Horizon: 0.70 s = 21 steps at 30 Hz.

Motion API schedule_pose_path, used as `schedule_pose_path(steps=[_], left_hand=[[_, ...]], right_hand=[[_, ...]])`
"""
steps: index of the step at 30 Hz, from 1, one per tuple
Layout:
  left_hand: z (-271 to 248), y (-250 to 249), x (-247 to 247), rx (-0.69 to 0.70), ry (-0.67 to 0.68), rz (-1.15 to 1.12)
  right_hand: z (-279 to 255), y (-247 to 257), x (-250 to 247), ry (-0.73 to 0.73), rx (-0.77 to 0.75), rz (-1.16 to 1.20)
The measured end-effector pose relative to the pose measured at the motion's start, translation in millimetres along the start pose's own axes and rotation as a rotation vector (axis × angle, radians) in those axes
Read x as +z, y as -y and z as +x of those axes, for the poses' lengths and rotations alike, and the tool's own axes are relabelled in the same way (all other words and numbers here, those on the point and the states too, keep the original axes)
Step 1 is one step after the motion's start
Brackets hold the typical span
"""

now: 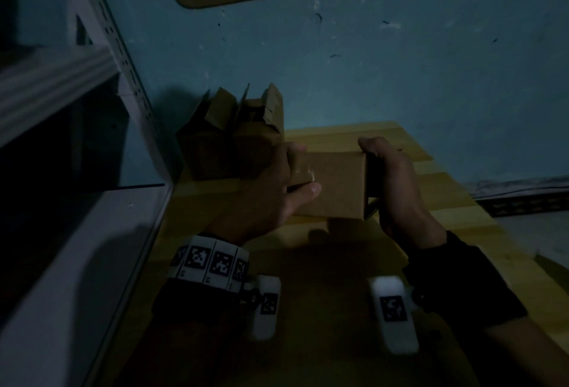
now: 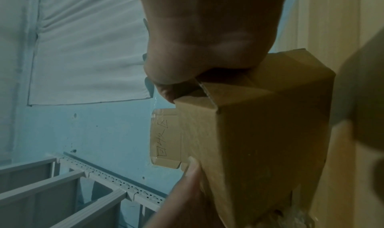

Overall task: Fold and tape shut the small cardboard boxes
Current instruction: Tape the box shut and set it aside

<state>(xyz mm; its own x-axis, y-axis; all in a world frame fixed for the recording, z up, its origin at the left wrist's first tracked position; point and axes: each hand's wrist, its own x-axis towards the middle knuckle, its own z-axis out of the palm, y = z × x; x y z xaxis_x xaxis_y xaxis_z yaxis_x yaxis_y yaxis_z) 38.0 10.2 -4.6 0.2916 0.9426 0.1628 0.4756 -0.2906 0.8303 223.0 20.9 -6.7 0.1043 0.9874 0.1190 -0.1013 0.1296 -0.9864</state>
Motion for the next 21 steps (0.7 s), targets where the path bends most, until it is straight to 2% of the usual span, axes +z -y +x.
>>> schedule_pose_path(steps=[2,5,11,16,21], left_hand=[[0,-3,-1,-0.015,0.019,-0.116],[2,0,0,-0.057,-0.08,-0.268],[6,7,8,-0.084,-0.183,0.01],[1,0,10,-0.032,-0.116,-0.025],[2,6,8,0.024,-0.098,0.042]], right_hand=[[0,1,0,0.002,0.002,0.024],[-1,3,1,0.019,0.008,0.032],[-2,0,8,0.033,-0.008,-0.003],[2,0,4,0.015,-0.014,0.012],[2,-1,2,0.005,-0.021,0.014]])
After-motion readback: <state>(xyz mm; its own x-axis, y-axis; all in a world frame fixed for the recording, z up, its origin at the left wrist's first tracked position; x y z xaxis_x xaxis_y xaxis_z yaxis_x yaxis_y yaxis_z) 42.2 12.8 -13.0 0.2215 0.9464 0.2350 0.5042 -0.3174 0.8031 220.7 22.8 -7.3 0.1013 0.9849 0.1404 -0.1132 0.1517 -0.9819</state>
